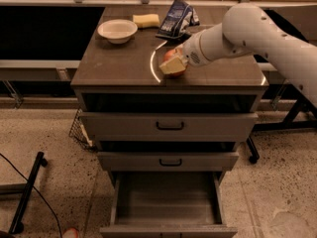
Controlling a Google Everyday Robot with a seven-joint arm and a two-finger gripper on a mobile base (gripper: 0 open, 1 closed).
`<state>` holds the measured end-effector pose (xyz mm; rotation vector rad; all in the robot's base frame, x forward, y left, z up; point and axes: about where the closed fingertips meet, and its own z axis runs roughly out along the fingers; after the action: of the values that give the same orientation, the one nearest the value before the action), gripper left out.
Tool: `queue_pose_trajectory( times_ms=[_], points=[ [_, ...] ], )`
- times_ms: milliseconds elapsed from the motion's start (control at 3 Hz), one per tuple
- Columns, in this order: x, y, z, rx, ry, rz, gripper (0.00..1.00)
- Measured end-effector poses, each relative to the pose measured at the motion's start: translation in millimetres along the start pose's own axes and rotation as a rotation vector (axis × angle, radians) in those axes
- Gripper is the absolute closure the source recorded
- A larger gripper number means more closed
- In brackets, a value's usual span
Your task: Move apple near sponge
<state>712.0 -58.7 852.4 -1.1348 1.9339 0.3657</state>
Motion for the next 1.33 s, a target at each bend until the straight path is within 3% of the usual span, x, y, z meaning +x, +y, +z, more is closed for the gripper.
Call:
queue_pose_trajectory(
  times_ms=[333, 667, 1000, 1333],
  points=[
    [0, 0, 0, 0.0, 0.0, 0.0, 1.0],
    [-27, -12, 10, 0.008, -0.035, -0.033, 1.0],
    [-86, -30, 53, 0.0, -0.106, -0.116, 1.0],
    [-165, -57, 61, 0.056, -0.196, -0.193, 1.0]
  ],
)
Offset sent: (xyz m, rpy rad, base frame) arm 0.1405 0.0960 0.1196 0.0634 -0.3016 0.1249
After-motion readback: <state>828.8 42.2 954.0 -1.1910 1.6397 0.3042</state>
